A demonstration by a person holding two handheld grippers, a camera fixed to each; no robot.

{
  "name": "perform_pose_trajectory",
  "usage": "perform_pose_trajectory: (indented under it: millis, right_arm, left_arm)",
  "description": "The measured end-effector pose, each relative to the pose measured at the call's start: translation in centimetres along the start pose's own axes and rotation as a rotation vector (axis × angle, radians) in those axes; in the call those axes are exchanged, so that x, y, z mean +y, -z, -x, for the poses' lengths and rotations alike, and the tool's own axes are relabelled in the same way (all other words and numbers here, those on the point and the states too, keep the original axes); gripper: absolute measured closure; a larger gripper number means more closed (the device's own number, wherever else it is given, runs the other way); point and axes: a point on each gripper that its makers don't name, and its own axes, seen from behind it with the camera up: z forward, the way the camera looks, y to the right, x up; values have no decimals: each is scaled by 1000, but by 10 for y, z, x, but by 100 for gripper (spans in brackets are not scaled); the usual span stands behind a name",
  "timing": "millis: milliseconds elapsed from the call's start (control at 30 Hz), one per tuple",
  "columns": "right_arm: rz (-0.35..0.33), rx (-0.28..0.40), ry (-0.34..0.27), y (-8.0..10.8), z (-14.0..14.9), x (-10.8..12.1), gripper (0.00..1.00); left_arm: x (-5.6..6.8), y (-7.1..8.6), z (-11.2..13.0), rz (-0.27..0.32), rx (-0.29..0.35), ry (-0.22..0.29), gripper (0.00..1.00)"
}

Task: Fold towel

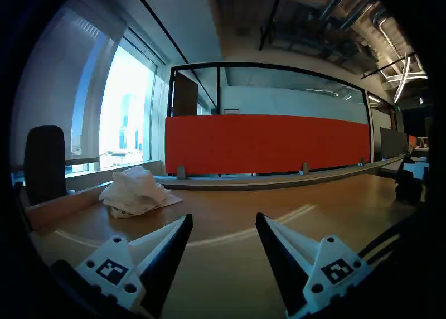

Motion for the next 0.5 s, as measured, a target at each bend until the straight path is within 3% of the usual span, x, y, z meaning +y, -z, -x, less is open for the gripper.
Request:
perform_pose_trajectory:
  millis: [500]
  right_arm:
    - [-7,4,-16,2,13,7,0]
  left_arm:
    - [0,-1,0,0,0,0,16]
